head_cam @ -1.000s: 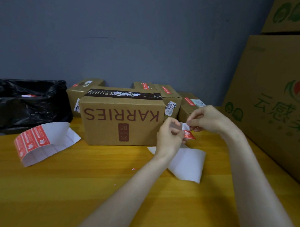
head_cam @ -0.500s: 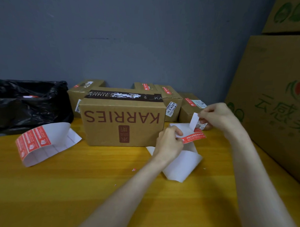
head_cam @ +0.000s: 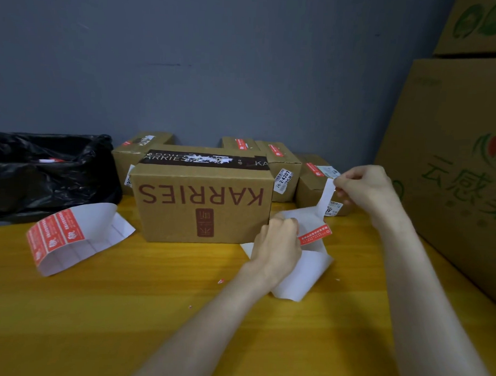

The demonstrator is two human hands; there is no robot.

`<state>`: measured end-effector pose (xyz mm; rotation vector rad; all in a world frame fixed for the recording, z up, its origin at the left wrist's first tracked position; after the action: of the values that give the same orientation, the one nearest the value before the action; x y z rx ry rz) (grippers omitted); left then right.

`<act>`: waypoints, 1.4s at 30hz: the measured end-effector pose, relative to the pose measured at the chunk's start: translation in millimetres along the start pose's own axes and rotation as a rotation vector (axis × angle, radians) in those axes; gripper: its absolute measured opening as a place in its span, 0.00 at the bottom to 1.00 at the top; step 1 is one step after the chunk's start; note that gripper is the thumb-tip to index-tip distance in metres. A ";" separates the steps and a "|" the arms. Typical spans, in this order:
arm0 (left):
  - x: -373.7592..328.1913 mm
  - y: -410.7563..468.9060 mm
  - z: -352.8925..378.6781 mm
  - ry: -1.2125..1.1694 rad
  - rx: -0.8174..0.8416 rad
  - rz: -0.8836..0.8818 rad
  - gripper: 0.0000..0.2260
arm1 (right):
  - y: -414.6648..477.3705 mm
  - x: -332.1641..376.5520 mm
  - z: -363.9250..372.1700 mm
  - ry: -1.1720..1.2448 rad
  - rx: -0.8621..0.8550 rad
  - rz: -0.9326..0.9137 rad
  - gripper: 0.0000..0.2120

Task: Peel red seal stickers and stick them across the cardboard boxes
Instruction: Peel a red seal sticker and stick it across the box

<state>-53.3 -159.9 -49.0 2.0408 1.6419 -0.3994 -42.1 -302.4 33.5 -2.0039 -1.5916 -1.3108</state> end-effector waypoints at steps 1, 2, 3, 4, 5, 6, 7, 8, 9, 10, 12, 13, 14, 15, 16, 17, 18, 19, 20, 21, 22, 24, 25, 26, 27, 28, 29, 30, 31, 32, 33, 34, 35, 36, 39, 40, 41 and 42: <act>-0.4 -0.5 -0.5 0.019 -0.006 0.004 0.10 | 0.1 0.2 -0.2 0.003 -0.007 -0.003 0.11; -0.8 -1.2 -0.9 0.038 -0.014 0.005 0.10 | -0.1 0.5 -0.8 0.005 -0.017 -0.009 0.11; -1.1 -1.9 -1.3 0.056 -0.020 0.004 0.11 | -0.1 1.1 -1.3 0.008 -0.029 -0.019 0.11; -1.4 -2.4 -1.9 0.068 -0.025 0.004 0.11 | -0.5 1.9 -2.5 0.009 -0.040 -0.032 0.11; -1.7 -3.2 -2.3 0.074 -0.030 0.009 0.11 | -0.4 2.5 -3.4 0.014 -0.049 -0.045 0.12; -1.9 -3.5 -2.7 0.076 -0.034 0.019 0.11 | -0.4 3.1 -4.3 0.023 -0.056 -0.059 0.12; -2.1 -3.4 -3.1 0.079 -0.039 0.034 0.11 | -0.2 3.5 -5.1 0.034 -0.060 -0.068 0.11; -2.6 -3.5 -3.9 0.084 -0.044 0.052 0.11 | -0.3 3.7 -5.7 0.044 -0.064 -0.077 0.11; -3.9 -3.6 -5.7 0.093 -0.054 0.071 0.11 | 0.0 3.4 -5.8 0.053 -0.067 -0.087 0.09; -5.6 -3.8 -8.3 0.110 -0.070 0.086 0.10 | 0.5 3.5 -5.5 0.063 -0.069 -0.100 0.07; -9.4 -4.8 -15.2 0.152 -0.108 0.094 0.11 | 0.8 4.6 -4.2 0.086 -0.063 -0.134 0.05; -11.2 -5.2 -19.1 0.158 -0.122 0.088 0.11 | 0.5 6.0 -3.7 0.095 -0.057 -0.154 0.05; -12.5 -4.5 -22.9 0.135 -0.134 0.083 0.11 | 0.1 7.6 -3.9 0.106 -0.055 -0.174 0.06; -13.8 -3.9 -27.4 0.068 -0.150 0.083 0.11 | 0.0 9.3 -4.3 0.120 -0.053 -0.197 0.08; -14.7 -2.3 -32.3 -0.048 -0.161 0.085 0.10 | -0.5 11.7 -5.3 0.130 -0.050 -0.226 0.09; -16.1 -1.0 -38.4 -0.200 -0.166 0.083 0.09 | -1.8 14.8 -5.7 0.131 -0.042 -0.259 0.10; -17.1 1.0 -44.5 -0.369 -0.164 0.075 0.09 | -3.4 18.5 -5.9 0.124 -0.031 -0.295 0.10; -17.6 2.8 -50.8 -0.534 -0.161 0.059 0.09 | -5.2 22.6 -5.6 0.115 -0.019 -0.334 0.10; -17.9 4.2 -57.1 -0.678 -0.148 0.036 0.09 | -7.2 27.3 -4.8 0.107 -0.010 -0.373 0.10; -18.5 4.8 -63.3 -0.798 -0.121 0.010 0.10 | -9.5 32.7 -4.0 0.099 -0.005 -0.412 0.10; -19.5 4.6 -68.7 -0.901 -0.080 -0.013 0.09 | -12.7 38.8 -3.5 0.096 -0.003 -0.451 0.10; -22.1 2.4 -77.0 -1.079 0.009 -0.037 0.07 | -20.1 51.1 -3.0 0.105 -0.020 -0.525 0.09; -22.4 0.6 -80.3 -1.156 0.036 -0.047 0.07 | -24.3 56.9 -3.2 0.108 -0.035 -0.564 0.09; -21.3 -0.5 -82.5 -1.222 0.048 -0.059 0.07 | -28.8 62.7 -3.1 0.107 -0.048 -0.605 0.08; -19.8 -1.5 -84.7 -1.274 0.049 -0.067 0.07 | -33.2 68.0 -2.5 0.109 -0.059 -0.645 0.07; -17.9 -1.9 -86.8 -1.314 0.048 -0.069 0.07 | -37.0 72.6 -1.5 0.114 -0.070 -0.679 0.06; -16.2 -2.8 -89.5 -1.336 0.045 -0.065 0.07 | -40.3 76.7 0.4 0.112 -0.084 -0.712 0.05; -14.0 -3.3 -92.6 -1.352 0.040 -0.064 0.08 | -43.2 80.5 2.7 0.096 -0.103 -0.749 0.04; -11.5 -3.7 -96.3 -1.366 0.030 -0.069 0.08 | -45.8 84.0 6.0 0.067 -0.121 -0.793 0.04; -9.0 -3.6 -100.2 -1.384 0.020 -0.073 0.08 | -48.2 87.0 9.9 0.032 -0.138 -0.838 0.03; -6.3 -3.9 -104.2 -1.398 0.008 -0.075 0.08 | -50.4 89.2 14.4 -0.004 -0.151 -0.881 0.03; -3.1 -4.0 -107.7 -1.413 -0.003 -0.077 0.08 | -52.3 90.6 19.0 -0.036 -0.161 -0.917 0.03; -0.1 -4.8 -111.4 -1.415 -0.013 -0.080 0.08 | -53.6 91.4 23.3 -0.058 -0.165 -0.944 0.04; 3.4 -5.5 -114.6 -1.406 -0.024 -0.084 0.08 | -54.8 91.7 27.6 -0.069 -0.163 -0.963 0.04; 17.1 -5.8 -122.2 -1.317 -0.079 -0.095 0.07 | -56.6 93.2 38.7 -0.067 -0.142 -0.980 0.03; 21.8 -5.1 -124.4 -1.289 -0.092 -0.105 0.06 | -56.4 94.4 42.0 -0.064 -0.134 -0.982 0.03; 25.9 -4.4 -126.7 -1.263 -0.104 -0.113 0.05 | -56.1 96.0 45.3 -0.055 -0.125 -0.982 0.03; 29.8 -3.3 -128.9 -1.238 -0.117 -0.118 0.05 | -55.5 98.0 48.5 -0.042 -0.109 -0.980 0.03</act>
<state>-59.1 -65.2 43.3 1.1104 0.9255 -1.2441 -68.6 -186.9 64.6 -1.2684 -2.7266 -1.6462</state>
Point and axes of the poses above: each hand's wrist, its own y-axis towards the middle knuckle, its own z-axis out of the palm, x = y × z, the point moved 3 cm from there along y, towards the middle knuckle, and after that the axes turned 8 degrees about -z, right-handed, at the moved point
